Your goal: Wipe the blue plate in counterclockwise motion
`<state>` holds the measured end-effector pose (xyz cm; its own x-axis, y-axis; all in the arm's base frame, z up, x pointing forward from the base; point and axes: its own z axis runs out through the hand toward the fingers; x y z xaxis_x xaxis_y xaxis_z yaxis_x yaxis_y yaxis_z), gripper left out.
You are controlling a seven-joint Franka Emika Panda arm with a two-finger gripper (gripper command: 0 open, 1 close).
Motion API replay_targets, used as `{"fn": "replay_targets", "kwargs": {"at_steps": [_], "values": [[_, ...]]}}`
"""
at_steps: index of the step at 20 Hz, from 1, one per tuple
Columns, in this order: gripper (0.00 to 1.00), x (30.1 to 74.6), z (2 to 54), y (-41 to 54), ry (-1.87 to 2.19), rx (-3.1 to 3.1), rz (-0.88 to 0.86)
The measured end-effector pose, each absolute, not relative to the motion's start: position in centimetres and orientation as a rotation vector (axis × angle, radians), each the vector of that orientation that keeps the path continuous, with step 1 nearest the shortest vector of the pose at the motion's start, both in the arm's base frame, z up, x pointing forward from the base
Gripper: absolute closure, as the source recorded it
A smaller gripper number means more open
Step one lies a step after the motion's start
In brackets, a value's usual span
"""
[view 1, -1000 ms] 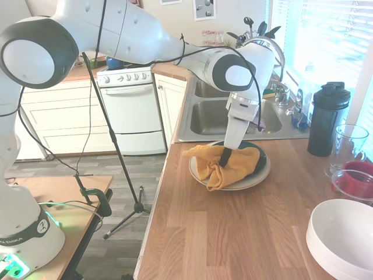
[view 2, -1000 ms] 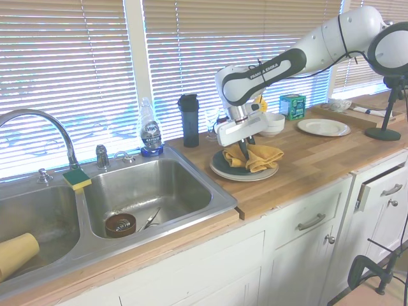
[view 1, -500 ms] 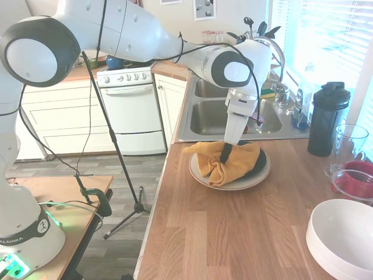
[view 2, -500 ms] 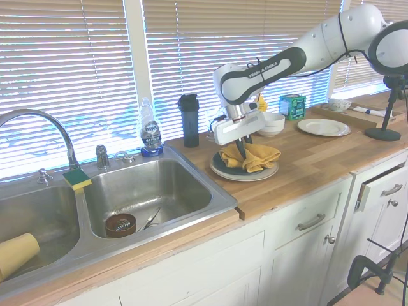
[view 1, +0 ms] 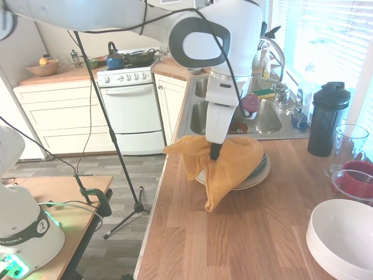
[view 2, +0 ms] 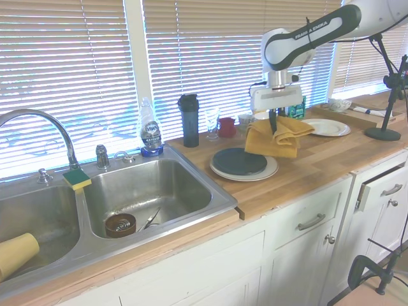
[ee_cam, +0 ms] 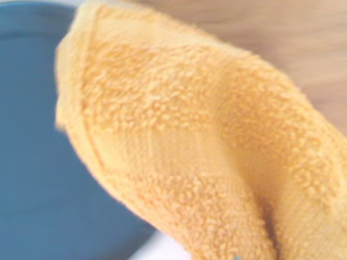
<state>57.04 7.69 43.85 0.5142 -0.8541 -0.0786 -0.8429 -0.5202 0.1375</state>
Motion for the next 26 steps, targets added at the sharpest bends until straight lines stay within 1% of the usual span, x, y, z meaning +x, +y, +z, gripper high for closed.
{"fn": "replay_targets", "kwargs": {"at_steps": [3, 7, 12, 16, 19, 23, 26], "values": [[1.00, 56.0, 42.9, 3.9, -1.516, 2.657, -0.251], [1.00, 54.4, 39.8, 2.1, -1.501, 2.653, -0.286], [1.00, 50.4, 37.4, -0.1, -1.481, 2.674, -0.290], [1.00, 46.0, 37.4, -1.7, -1.463, 2.714, -0.255], [1.00, 43.8, 38.1, -1.6, -1.444, 2.741, -0.225], [1.00, 43.2, 38.2, 0.3, -1.382, 2.764, -0.205], [1.00, 43.7, 36.7, 3.3, -1.333, 2.763, -0.208]]}}
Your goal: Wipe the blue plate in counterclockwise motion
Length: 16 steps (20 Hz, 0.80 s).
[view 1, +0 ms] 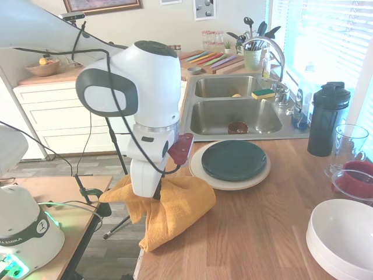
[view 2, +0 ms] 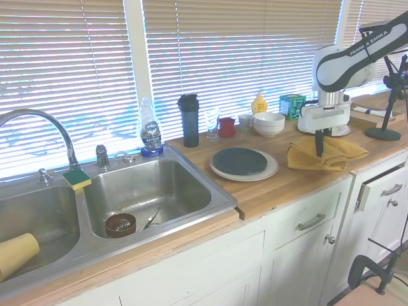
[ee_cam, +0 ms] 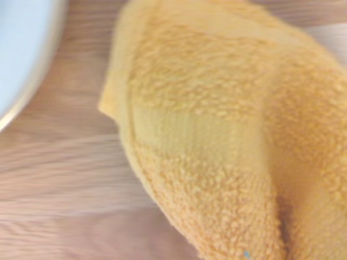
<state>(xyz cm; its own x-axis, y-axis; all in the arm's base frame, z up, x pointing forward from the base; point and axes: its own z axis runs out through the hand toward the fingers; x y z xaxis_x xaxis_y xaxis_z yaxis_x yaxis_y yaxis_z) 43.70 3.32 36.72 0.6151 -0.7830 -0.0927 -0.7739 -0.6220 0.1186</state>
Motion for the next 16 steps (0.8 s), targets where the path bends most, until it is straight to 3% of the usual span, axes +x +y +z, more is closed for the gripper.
{"fn": "replay_targets", "kwargs": {"at_steps": [11, 16], "values": [[1.00, 47.9, 31.4, 7.8, -1.352, 2.685, -0.256], [1.00, 49.2, 31.4, 8.7, -1.356, 2.686, -0.246]]}}
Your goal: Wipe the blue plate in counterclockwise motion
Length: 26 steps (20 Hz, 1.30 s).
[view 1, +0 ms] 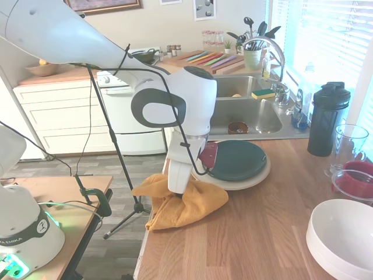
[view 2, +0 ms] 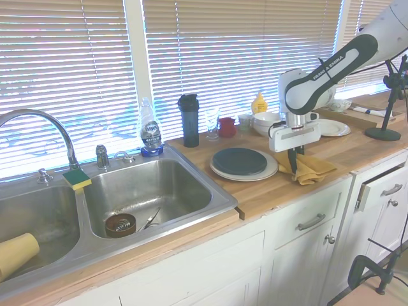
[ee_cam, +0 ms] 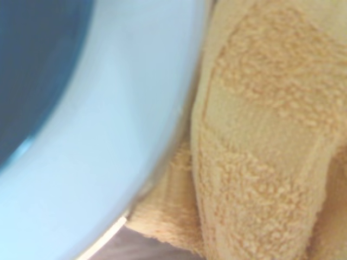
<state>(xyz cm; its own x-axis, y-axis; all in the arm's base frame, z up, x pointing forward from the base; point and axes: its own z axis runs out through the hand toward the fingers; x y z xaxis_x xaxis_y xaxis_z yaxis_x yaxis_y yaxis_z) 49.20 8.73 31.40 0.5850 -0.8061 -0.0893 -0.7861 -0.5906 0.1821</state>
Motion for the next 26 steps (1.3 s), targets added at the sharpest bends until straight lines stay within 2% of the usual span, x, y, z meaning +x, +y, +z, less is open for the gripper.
{"fn": "replay_targets", "kwargs": {"at_steps": [3, 4, 26], "values": [[1.00, 49.24, 31.40, 8.75, -1.354, 2.686, -0.243], [0.00, 49.25, 31.41, 8.76, -1.352, 2.687, -0.242], [0.00, 49.76, 31.64, 8.35, -1.373, 2.703, -0.196]]}}
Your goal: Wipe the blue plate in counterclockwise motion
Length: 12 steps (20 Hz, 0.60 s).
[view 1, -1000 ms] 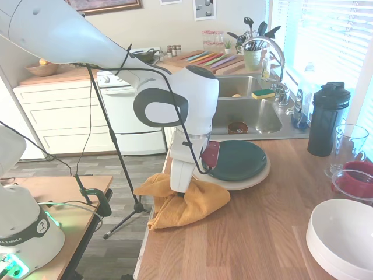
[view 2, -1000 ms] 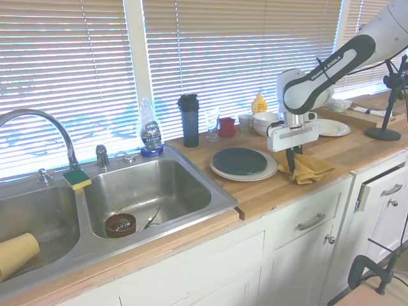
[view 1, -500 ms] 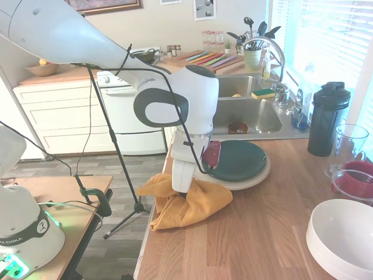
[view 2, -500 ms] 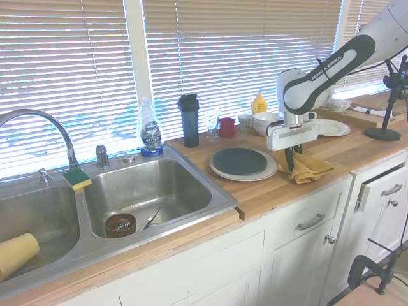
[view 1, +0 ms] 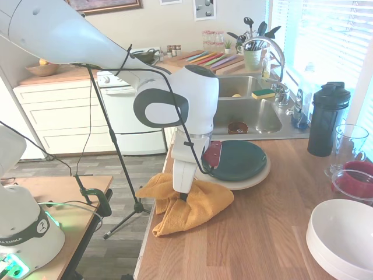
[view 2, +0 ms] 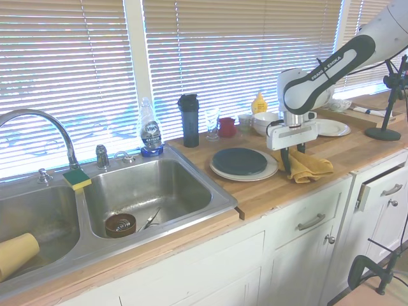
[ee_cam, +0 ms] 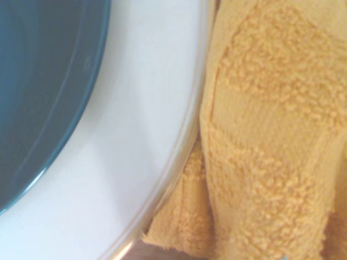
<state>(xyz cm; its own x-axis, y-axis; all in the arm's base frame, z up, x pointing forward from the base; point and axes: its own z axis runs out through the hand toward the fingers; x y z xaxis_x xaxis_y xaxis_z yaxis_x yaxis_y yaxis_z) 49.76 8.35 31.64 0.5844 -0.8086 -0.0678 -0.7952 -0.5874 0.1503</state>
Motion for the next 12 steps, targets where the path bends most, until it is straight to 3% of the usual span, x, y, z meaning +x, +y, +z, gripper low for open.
{"fn": "replay_targets", "kwargs": {"at_steps": [12], "values": [[0.00, 49.82, 31.68, 8.03, -1.383, 2.701, -0.191]]}}
